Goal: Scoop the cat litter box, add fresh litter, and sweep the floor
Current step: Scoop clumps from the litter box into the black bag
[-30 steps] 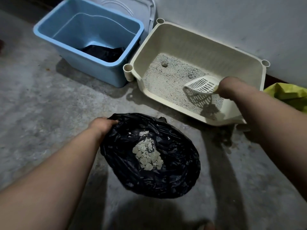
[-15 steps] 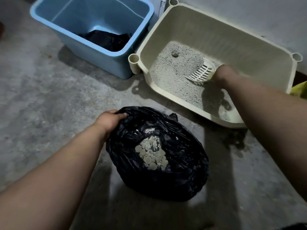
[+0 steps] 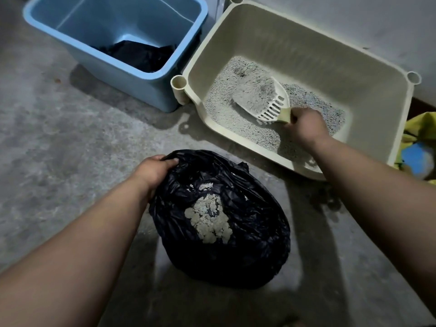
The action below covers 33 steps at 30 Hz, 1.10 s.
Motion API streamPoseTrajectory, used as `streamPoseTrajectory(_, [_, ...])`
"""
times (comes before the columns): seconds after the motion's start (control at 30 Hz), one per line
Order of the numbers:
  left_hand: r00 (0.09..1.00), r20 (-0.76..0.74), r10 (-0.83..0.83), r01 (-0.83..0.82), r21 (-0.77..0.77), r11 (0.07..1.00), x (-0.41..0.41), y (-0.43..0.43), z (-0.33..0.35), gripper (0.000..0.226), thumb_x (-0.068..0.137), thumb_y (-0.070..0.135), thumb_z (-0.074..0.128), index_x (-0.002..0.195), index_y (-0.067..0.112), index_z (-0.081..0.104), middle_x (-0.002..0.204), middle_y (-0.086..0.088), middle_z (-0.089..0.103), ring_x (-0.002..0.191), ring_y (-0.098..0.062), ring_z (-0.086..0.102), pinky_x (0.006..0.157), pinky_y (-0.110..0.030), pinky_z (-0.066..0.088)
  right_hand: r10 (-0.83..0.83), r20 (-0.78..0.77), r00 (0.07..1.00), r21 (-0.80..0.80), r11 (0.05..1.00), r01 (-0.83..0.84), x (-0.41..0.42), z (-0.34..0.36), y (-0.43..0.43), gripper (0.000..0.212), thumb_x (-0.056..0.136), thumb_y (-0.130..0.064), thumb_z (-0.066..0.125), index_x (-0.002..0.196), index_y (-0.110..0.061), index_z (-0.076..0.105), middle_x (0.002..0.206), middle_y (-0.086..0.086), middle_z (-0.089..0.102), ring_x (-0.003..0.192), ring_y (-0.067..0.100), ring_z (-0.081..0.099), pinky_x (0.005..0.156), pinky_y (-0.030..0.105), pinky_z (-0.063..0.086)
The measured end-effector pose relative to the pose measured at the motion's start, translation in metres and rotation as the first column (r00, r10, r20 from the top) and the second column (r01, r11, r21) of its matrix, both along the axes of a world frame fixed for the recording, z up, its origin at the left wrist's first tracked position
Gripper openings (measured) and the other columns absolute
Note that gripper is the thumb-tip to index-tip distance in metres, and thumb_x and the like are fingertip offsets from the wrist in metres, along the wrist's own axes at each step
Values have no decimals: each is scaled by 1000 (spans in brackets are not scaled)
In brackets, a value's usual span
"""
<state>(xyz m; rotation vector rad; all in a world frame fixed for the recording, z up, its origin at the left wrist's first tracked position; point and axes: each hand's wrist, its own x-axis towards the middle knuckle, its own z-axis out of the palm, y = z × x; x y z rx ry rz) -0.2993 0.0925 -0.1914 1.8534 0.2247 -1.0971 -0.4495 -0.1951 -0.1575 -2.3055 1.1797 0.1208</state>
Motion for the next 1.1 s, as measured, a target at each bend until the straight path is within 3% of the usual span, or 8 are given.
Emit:
streamPoseTrajectory(0.07, [1000, -6, -5, 5, -8, 1000, -2, -2, 1, 9, 89, 12, 59, 81, 15, 63, 58, -2, 68, 54, -18, 64, 64, -28, 55, 30, -26, 999, -26, 999, -30, -4, 4, 1, 24, 86, -26, 66, 72, -21, 47, 83, 6, 54, 75, 22, 48, 61, 27, 31])
streamPoseTrajectory(0.17, [1000, -3, -10, 10, -23, 1000, -4, -4, 4, 7, 89, 12, 59, 84, 13, 63, 75, -11, 67, 63, -23, 62, 75, -34, 54, 59, -59, 997, -60, 996, -63, -10, 6, 3, 39, 88, -16, 62, 60, -25, 37, 75, 6, 51, 69, 22, 45, 49, 24, 25])
streamPoseTrajectory(0.33, [999, 18, -33, 34, -44, 998, -5, -4, 13, 4, 89, 12, 59, 86, 11, 62, 81, -14, 65, 66, -26, 60, 75, -35, 52, 57, -27, 998, -48, 997, -58, -19, 13, 8, 39, 89, -12, 62, 62, -28, 39, 63, -9, 40, 56, 7, 36, 50, 24, 24])
streamPoseTrajectory(0.43, [1000, 21, -17, 18, -58, 998, -7, -3, 18, 9, 89, 10, 58, 81, 12, 60, 76, -13, 62, 62, -25, 58, 69, -31, 51, 65, -41, 997, -80, 994, -68, -23, 18, 8, 25, 87, -13, 64, 69, -22, 49, 68, 1, 48, 63, 20, 43, 57, 27, 28])
streamPoseTrajectory(0.63, [999, 34, -11, 13, -61, 998, -7, 1, 27, 12, 89, 9, 58, 78, 12, 61, 61, -7, 66, 54, -20, 60, 68, -28, 52, 95, -57, 994, -143, 984, -103, -29, 26, 9, 41, 85, -15, 66, 59, -22, 35, 64, -1, 44, 71, 25, 46, 63, 31, 33])
streamPoseTrajectory(0.8, [999, 46, -10, 13, -66, 998, -10, 0, 33, 8, 89, 9, 57, 82, 12, 60, 72, -12, 62, 58, -22, 58, 66, -27, 50, 112, -46, 993, -136, 984, -117, -36, 32, 8, 11, 84, -14, 66, 77, -16, 58, 73, 6, 55, 75, 27, 52, 68, 35, 42])
streamPoseTrajectory(0.93, [999, 48, -13, 16, -69, 997, -11, 1, 36, 10, 89, 9, 58, 80, 12, 60, 59, -7, 64, 38, -11, 58, 48, -19, 50, 136, -75, 988, -142, 979, -145, -41, 31, 8, 32, 83, -13, 66, 63, -19, 42, 67, 3, 47, 72, 26, 48, 64, 34, 38])
streamPoseTrajectory(1.1, [999, 45, -7, 11, -84, 996, -13, 2, 41, 12, 90, 8, 57, 78, 11, 59, 54, -6, 64, 35, -11, 58, 41, -19, 49, 147, -102, 984, -178, 970, -163, -47, 31, 3, 8, 83, -16, 66, 83, -12, 59, 78, 8, 56, 77, 29, 53, 66, 35, 42])
